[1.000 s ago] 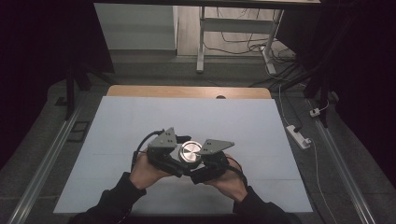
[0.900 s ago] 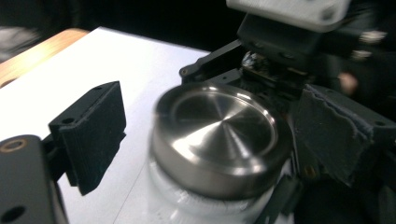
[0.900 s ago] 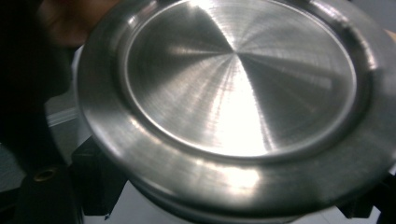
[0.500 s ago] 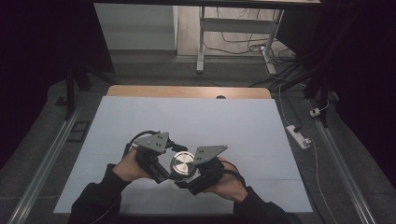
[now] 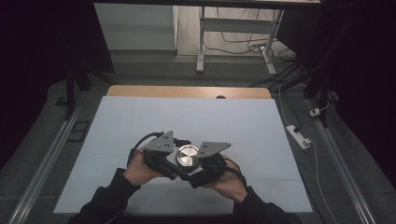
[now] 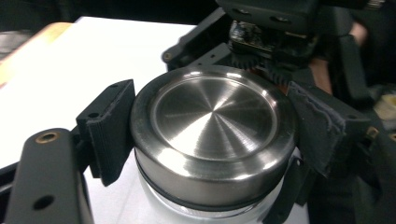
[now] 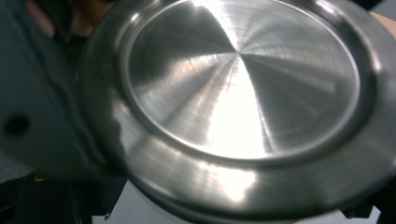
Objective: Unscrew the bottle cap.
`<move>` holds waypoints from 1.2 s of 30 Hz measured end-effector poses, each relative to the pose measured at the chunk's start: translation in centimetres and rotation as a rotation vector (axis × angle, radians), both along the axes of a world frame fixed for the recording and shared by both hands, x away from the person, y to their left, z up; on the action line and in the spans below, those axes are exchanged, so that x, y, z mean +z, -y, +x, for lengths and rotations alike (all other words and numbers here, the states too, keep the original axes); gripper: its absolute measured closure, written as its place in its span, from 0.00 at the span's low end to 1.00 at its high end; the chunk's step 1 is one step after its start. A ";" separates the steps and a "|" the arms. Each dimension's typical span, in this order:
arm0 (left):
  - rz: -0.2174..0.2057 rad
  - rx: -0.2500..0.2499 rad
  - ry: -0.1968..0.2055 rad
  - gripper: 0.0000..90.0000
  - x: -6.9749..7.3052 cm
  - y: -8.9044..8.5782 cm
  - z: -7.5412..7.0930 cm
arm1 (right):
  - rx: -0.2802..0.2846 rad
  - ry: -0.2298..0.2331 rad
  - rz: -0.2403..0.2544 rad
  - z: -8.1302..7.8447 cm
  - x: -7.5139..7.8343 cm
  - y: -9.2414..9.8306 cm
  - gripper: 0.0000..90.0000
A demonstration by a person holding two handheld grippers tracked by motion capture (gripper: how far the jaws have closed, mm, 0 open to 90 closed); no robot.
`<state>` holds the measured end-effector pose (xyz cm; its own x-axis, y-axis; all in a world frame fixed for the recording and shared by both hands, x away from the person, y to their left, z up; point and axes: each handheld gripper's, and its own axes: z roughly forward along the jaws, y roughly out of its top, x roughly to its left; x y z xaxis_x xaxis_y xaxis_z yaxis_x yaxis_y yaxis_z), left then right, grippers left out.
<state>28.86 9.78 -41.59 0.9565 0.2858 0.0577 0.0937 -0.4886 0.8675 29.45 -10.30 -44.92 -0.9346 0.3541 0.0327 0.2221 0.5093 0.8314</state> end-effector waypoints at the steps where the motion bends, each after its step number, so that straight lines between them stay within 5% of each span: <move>1: -0.007 0.045 0.018 0.23 0.0 0.4 -0.3 | -0.011 -0.006 0.005 0.0 0.0 0.1 0.16; 9: -0.065 0.157 0.058 0.23 0.4 1.1 -1.4 | -0.044 -0.017 0.034 0.4 0.3 0.5 0.16; 26: -0.130 0.156 0.039 0.23 1.7 -0.6 -1.4 | -0.054 -0.002 0.046 0.6 0.5 0.9 0.16; 36: -0.125 0.137 0.020 0.23 1.5 -1.0 -1.4 | -0.084 0.006 0.042 1.3 0.5 1.6 0.16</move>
<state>27.45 10.76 -40.13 0.9073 0.4193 0.0318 0.1344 -0.3607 0.9229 30.71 -11.94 -44.41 -0.9020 0.4295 0.0433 0.2571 0.4540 0.8531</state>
